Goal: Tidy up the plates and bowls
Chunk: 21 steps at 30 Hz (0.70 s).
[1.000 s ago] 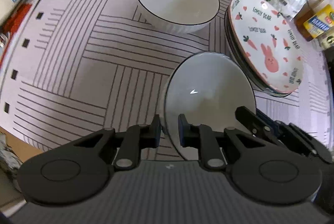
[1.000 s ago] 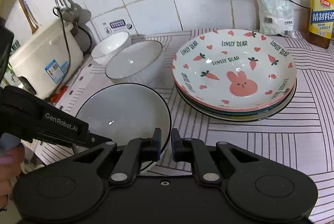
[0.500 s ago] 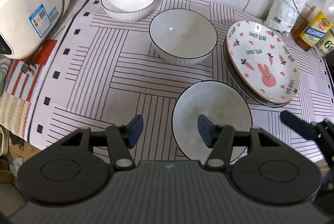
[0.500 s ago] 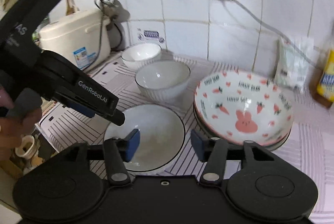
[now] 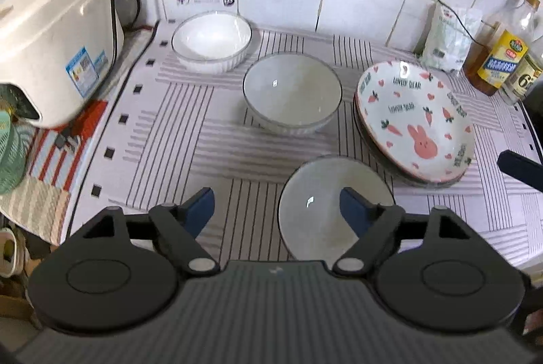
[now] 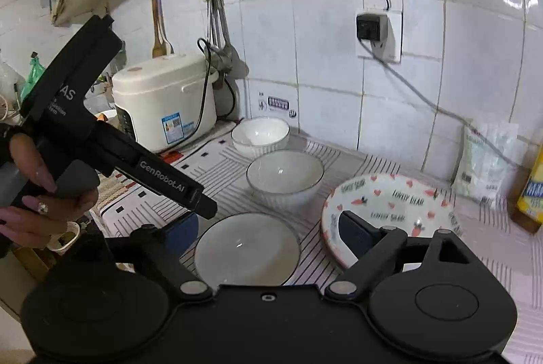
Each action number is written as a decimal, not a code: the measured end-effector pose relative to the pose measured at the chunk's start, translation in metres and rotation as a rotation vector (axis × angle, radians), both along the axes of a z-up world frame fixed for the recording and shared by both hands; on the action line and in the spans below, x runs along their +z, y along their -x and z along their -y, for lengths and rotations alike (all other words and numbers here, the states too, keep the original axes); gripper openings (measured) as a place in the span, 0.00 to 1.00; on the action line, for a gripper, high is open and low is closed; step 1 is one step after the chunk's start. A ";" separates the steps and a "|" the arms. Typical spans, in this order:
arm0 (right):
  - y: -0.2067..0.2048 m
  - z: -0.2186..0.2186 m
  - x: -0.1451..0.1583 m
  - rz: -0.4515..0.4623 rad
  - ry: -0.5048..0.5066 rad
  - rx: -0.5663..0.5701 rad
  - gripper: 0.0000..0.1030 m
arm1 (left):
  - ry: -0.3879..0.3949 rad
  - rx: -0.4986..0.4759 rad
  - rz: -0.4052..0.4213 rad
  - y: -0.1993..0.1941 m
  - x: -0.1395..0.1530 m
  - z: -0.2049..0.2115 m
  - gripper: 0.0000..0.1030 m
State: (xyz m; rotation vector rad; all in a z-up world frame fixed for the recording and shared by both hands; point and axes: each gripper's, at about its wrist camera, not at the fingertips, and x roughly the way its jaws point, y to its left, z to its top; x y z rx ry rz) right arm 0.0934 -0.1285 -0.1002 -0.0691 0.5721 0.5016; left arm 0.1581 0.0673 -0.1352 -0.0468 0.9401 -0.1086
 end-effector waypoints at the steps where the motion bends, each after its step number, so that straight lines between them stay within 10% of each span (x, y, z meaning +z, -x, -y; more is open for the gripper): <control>1: -0.003 0.002 0.000 0.003 0.006 0.003 0.90 | -0.004 0.002 0.015 -0.002 0.001 0.002 0.83; 9: -0.051 0.024 -0.014 -0.006 -0.060 0.030 0.89 | -0.004 0.064 0.096 -0.031 -0.001 0.008 0.88; 21: -0.152 0.014 -0.044 -0.131 -0.177 0.068 0.70 | 0.068 0.169 0.004 -0.086 -0.032 -0.009 0.88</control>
